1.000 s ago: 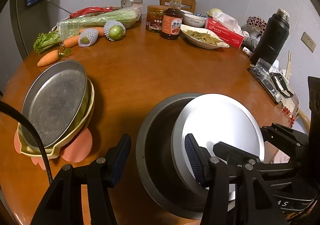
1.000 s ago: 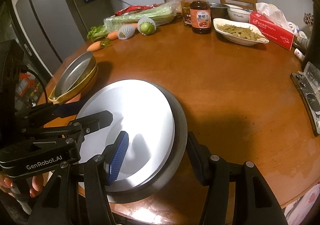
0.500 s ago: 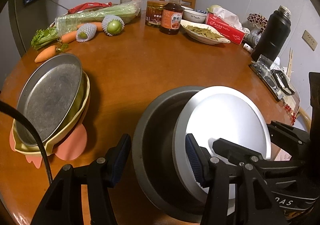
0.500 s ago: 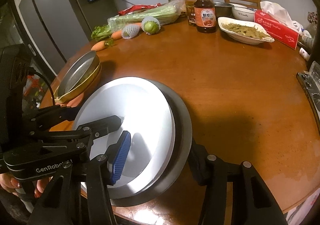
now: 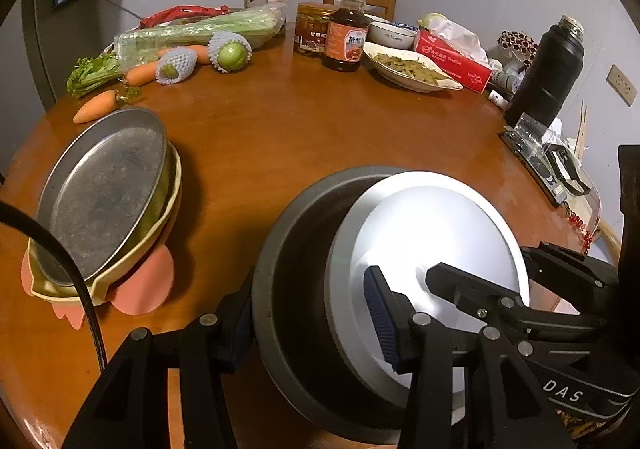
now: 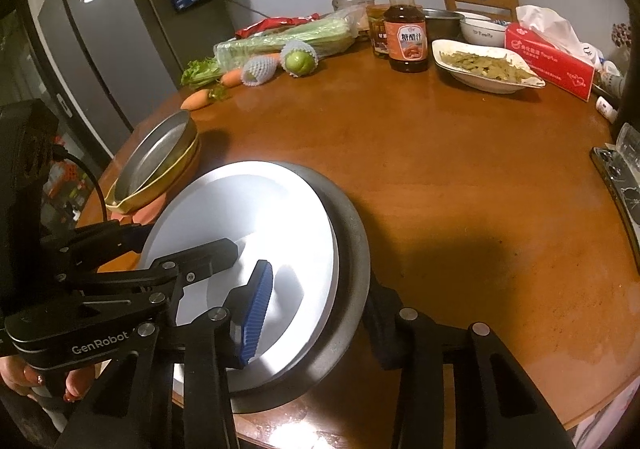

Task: Organize plates and bowls
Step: 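Lift the steel bowl with the left gripper and carry it toward the grey pan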

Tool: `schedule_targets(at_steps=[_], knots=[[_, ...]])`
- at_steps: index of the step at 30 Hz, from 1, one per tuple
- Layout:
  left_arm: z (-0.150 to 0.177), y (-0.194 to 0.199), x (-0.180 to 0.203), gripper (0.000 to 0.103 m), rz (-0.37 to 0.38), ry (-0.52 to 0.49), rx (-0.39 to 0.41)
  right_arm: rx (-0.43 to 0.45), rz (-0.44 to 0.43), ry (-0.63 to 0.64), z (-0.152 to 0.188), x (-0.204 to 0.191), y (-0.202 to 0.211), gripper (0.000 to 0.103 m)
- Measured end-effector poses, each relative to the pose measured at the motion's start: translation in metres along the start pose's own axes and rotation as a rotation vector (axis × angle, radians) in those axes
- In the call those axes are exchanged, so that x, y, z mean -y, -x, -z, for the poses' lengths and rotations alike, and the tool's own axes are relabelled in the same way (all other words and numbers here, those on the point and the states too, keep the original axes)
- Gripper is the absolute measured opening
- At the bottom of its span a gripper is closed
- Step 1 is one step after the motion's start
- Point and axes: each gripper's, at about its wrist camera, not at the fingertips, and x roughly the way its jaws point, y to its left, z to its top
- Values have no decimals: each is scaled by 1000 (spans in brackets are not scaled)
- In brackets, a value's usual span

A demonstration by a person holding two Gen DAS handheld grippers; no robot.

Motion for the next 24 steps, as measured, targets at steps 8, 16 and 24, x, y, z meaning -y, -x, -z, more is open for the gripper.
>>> schedule_targets(at_steps=[8,16,24], knots=[[0,9,-6,50,-8,9,13,13,-5,9,-2,-5,6,41],[0,23,-11,50,-14,22,39,37,-12,27,-7,-15,15,40],[1,38,-19,50,-20,37,67,56,-22,47,-12,-28,21,40]])
